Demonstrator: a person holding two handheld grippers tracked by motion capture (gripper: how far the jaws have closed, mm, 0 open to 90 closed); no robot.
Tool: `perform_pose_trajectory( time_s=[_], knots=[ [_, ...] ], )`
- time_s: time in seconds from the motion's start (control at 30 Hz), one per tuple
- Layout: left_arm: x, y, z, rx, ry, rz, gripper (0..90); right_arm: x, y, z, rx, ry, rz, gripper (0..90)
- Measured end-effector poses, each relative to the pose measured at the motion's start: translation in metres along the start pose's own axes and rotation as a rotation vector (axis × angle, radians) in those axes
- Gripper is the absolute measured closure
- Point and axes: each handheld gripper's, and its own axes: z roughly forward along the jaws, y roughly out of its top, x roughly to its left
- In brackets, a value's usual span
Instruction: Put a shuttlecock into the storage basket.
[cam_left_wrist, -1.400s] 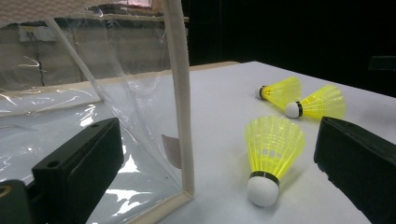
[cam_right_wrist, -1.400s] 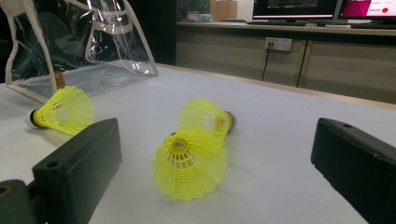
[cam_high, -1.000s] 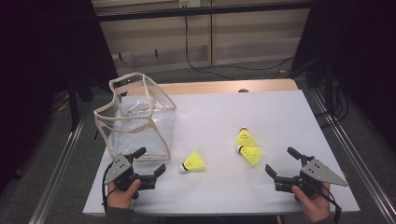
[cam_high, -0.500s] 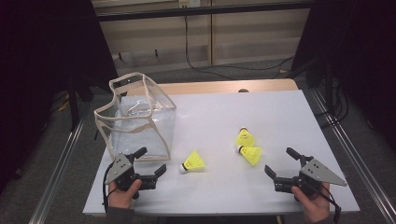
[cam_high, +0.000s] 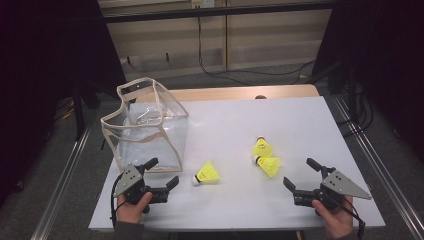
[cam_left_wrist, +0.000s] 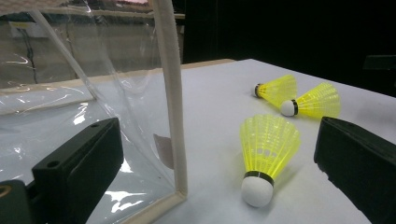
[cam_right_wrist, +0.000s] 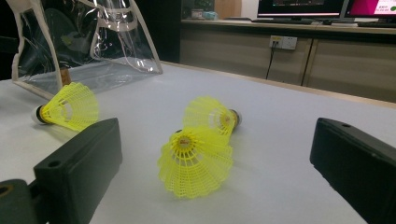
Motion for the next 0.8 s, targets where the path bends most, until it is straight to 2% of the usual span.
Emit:
perform_pose_trajectory(
  time_s=[0.1, 0.43, 0.5, 0.8],
  knots=[
    [-0.002, 0.000, 0.002, 0.019, -0.015, 0.013, 1.1, 0.000, 0.000, 0.000, 0.000, 0.000, -0.002, 2.1],
    [-0.006, 0.002, 0.007, 0.025, -0.056, 0.004, 1.1, 0.000, 0.000, 0.000, 0.003, 0.003, -0.002, 2.1],
    [-0.006, 0.003, 0.008, 0.034, -0.060, 0.015, 1.1, 0.000, 0.000, 0.000, 0.002, 0.004, -0.001, 2.1],
    [-0.009, 0.004, 0.013, 0.062, -0.063, 0.012, 1.1, 0.001, 0.000, 0.000, 0.001, -0.001, -0.004, 2.1]
  ],
)
